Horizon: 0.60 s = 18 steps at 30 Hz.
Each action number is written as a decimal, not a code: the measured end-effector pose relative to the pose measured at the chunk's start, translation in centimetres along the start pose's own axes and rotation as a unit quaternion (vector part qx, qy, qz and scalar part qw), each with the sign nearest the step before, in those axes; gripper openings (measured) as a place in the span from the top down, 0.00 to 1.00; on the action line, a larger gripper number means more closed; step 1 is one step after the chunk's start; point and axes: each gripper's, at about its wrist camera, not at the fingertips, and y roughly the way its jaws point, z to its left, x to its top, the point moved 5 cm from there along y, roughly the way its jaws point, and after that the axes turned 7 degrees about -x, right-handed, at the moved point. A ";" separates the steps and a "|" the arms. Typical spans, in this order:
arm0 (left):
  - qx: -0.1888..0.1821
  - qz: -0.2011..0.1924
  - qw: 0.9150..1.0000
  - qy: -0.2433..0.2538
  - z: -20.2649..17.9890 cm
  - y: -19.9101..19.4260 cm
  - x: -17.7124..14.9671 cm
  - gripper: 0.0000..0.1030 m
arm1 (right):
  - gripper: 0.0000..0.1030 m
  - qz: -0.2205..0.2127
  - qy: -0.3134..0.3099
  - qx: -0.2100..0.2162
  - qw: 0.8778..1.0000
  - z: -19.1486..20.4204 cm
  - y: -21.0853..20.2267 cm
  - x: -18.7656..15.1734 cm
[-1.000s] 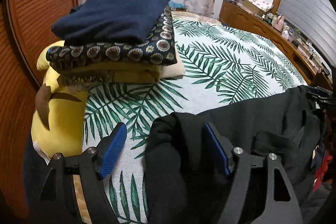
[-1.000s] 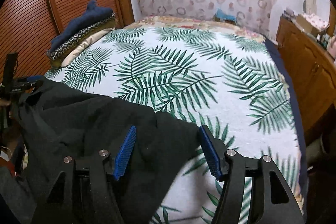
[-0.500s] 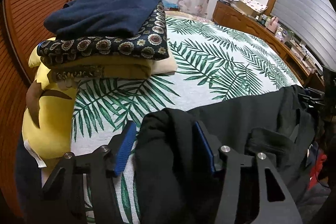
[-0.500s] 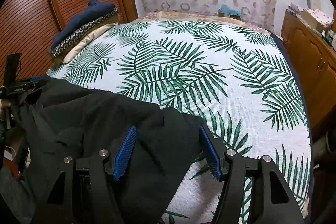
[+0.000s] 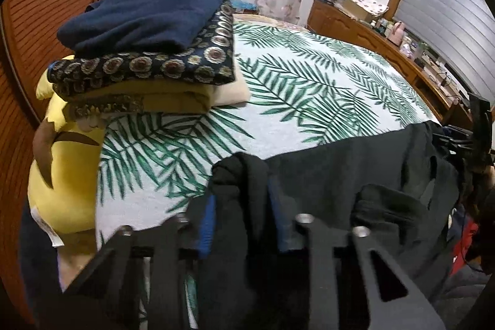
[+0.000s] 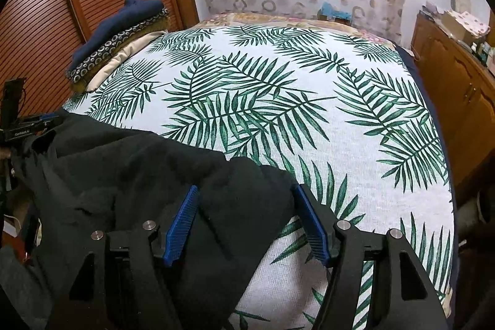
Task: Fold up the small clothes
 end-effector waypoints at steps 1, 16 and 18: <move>-0.003 -0.001 1.000 0.002 -0.3 -0.1 0.0 0.83 | 0.65 0.000 -0.002 0.011 1.000 0.2 -0.1 -0.1; -0.046 -0.194 0.979 0.041 -8.5 -16.8 0.6 0.86 | 0.85 -0.143 0.013 0.059 0.988 1.3 -16.0 -0.5; -0.050 -0.221 0.973 0.044 -9.4 -18.8 1.0 0.86 | 0.86 -0.178 0.028 0.061 0.982 0.7 -19.4 -0.6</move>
